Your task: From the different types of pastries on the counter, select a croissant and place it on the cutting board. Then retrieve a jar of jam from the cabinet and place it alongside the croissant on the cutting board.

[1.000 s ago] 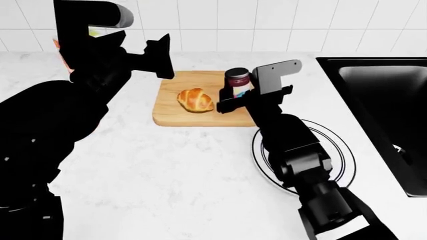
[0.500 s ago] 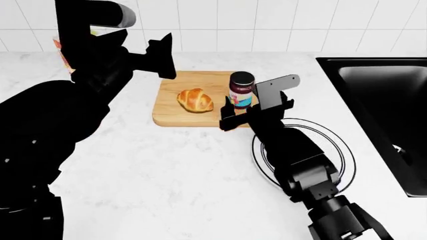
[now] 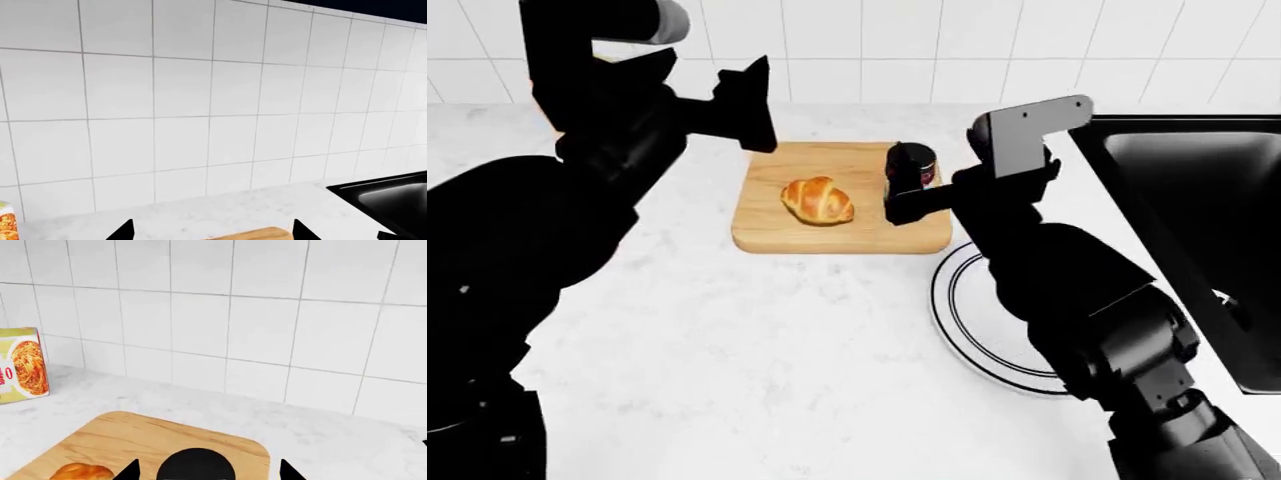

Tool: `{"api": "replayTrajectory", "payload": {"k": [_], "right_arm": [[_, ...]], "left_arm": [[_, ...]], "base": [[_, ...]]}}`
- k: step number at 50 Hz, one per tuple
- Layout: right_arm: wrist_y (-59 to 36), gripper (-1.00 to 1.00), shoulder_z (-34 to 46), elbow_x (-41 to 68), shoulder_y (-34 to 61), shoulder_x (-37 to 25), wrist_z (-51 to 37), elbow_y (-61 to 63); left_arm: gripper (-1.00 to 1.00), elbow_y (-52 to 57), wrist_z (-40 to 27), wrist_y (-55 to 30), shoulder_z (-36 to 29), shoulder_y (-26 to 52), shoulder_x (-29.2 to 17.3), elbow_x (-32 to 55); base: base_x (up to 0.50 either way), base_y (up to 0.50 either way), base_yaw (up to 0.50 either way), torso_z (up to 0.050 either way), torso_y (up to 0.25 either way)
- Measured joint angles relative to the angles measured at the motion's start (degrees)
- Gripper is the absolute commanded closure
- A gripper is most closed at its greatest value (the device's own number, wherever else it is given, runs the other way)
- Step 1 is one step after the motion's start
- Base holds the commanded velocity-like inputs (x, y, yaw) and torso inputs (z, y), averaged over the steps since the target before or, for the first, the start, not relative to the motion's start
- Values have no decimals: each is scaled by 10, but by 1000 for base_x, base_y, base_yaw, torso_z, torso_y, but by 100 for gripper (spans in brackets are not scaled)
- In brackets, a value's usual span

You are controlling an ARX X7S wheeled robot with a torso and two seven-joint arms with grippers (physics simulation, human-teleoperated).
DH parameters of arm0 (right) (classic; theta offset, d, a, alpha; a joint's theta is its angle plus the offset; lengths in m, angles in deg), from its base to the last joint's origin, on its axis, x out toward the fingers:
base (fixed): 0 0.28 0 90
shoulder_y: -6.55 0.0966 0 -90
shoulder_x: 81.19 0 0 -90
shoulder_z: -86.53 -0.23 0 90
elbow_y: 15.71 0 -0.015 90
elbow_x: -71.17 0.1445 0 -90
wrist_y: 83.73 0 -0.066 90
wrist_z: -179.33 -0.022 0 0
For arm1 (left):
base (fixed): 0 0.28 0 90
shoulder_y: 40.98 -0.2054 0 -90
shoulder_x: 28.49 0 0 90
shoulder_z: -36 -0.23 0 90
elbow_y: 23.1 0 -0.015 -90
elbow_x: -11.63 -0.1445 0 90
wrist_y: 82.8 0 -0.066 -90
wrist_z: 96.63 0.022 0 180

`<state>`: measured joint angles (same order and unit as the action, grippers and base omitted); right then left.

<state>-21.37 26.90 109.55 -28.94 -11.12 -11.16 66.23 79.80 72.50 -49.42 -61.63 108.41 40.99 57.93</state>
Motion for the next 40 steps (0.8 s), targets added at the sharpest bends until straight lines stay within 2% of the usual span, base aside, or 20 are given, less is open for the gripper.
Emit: {"api": "replayTrajectory", "payload": {"k": [8, 20, 30, 40], "right_arm": [[-96, -100, -61, 93, 16, -59, -80, 170], [-166, -100, -202, 268, 15, -148, -215, 402], [-159, -100, -304, 358, -36, -208, -278, 540], [-100, -100, -395, 365, -155, -237, -272, 626]], "left_arm": [[-100, 42, -26, -19, 23, -2, -5, 24], [-100, 147, -106, -62, 118, -15, -6, 123], [-100, 225, -150, -75, 206, -60, -8, 231], [-100, 291, -131, -51, 275, -147, 1, 277]], "base": [[0, 0, 0, 0, 0], [0, 0, 0, 0, 0], [0, 0, 0, 0, -1], [0, 0, 0, 0, 0]]}}
